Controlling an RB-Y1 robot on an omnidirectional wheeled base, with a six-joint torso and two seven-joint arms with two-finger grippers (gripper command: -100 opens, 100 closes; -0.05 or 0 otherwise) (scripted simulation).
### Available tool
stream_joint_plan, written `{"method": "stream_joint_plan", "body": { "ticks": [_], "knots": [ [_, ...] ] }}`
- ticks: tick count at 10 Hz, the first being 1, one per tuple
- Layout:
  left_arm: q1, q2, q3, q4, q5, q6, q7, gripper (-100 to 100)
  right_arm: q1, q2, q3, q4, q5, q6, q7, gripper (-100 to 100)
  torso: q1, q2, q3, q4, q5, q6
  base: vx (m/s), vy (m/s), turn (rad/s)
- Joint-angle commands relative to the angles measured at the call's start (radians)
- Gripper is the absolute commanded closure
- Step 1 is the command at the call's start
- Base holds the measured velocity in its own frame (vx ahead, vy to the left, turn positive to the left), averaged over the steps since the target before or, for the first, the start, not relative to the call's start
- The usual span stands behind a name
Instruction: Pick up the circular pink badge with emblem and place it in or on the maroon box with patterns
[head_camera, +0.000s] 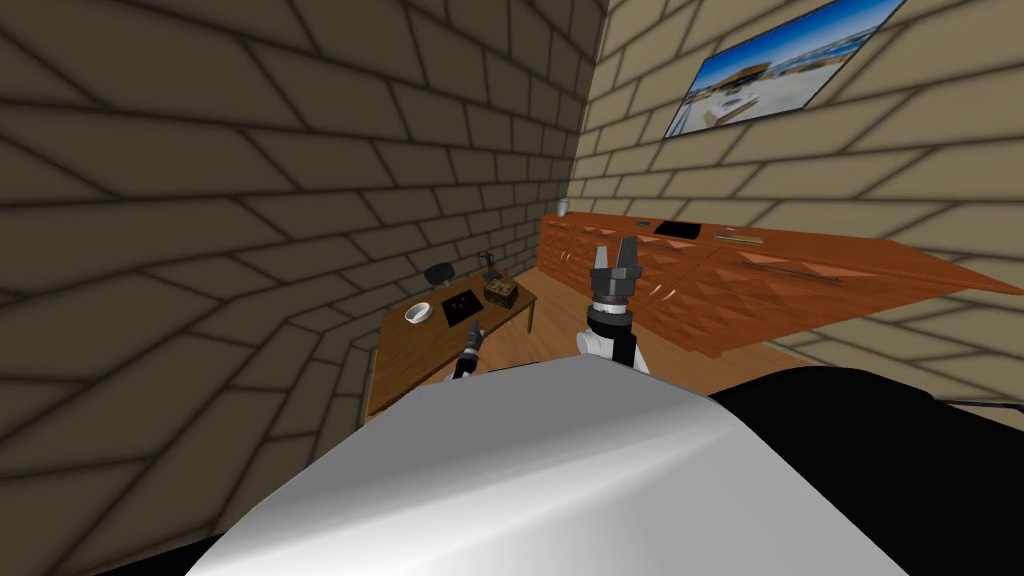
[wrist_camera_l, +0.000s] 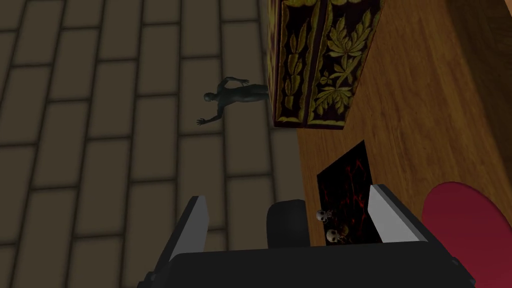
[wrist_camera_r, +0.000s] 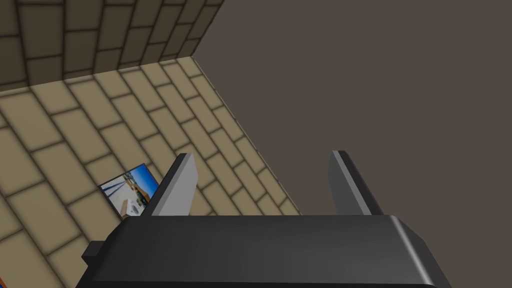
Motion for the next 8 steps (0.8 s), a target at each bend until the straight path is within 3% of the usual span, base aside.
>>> {"method": "stream_joint_plan", "body": {
  "ticks": [1, 2, 8],
  "knots": [
    [-0.001, 0.0, -0.007, 0.039, 0.002, 0.007, 0.001, -100, 0.0, 0.0, 0.0, 0.0, 0.0, 0.0, 0.0, 0, 0.0, 0.0, 0.0, 0.0, 0.0, 0.0, 0.022, 0.043, -0.031],
    [-0.016, 0.001, -0.017, 0.086, 0.006, -0.003, 0.007, -100, 0.0, 0.0, 0.0, 0.0, 0.0, 0.0, 0.0, 0, 0.0, 0.0, 0.0, 0.0, 0.0, 0.0, 0.02, 0.033, -0.057],
    [-0.043, 0.004, -0.036, 0.198, 0.014, -0.022, 0.017, -100, 0.0, 0.0, 0.0, 0.0, 0.0, 0.0, 0.0, 0, -0.002, 0.0, 0.0, 0.0, 0.0, 0.0, 0.016, 0.024, -0.045]
  ]
}}
